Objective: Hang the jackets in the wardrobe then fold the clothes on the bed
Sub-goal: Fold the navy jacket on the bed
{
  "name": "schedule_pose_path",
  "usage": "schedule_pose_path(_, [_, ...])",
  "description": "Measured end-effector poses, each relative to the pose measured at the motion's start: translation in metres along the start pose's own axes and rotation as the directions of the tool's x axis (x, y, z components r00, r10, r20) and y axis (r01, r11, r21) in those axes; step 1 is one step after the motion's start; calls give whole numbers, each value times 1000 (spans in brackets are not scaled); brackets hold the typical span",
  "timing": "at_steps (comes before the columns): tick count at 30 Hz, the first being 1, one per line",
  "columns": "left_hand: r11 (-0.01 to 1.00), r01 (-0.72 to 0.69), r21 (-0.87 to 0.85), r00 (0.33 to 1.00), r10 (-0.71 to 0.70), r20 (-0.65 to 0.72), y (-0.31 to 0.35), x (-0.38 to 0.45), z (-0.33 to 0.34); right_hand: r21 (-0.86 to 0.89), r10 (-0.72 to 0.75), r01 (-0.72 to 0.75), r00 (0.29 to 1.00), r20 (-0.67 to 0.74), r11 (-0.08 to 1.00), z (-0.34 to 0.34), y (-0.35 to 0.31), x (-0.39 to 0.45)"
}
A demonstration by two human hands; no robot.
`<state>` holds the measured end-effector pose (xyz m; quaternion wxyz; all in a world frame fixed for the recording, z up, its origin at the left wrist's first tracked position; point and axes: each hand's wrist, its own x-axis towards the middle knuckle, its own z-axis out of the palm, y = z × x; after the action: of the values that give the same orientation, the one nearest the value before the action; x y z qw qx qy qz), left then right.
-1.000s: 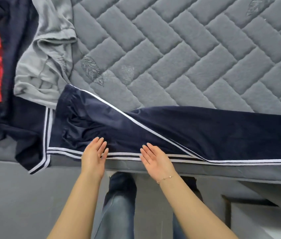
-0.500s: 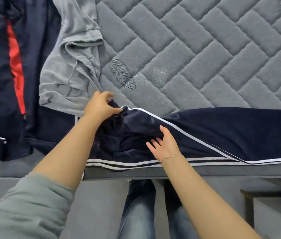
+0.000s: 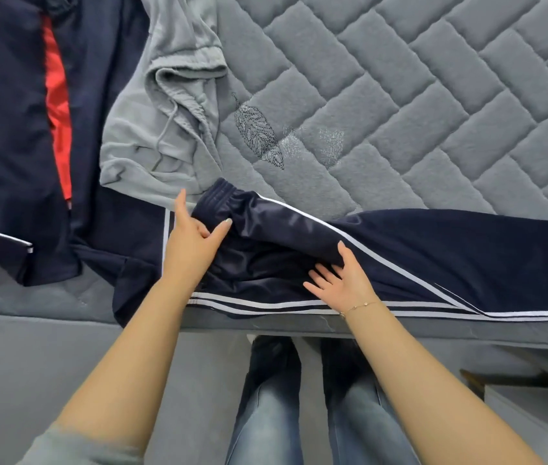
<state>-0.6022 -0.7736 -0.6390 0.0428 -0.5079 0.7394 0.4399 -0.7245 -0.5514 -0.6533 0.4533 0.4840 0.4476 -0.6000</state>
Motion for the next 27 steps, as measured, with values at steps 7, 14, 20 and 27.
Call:
schedule_pose_path(7, [966,244,-91,927,-205,313,33,45,9,-42,-5,5,1000,-10,999,-1,0,8])
schedule_pose_path(14, [751,497,-434,861,-489,141,-29,-43,-38,-128,-140,140,990,10,982,-13,25,-6])
schedule_pose_path(20, [577,711,-402,704,-577,415,-65,-96,-18,-84,-95,93,995,-26,992,-30,43,-15])
schedule_pose_path(27, [796,250,-551,967,-234,100,-42,-77,-16,60,-143,148,987,-68,987,-22,34,-1])
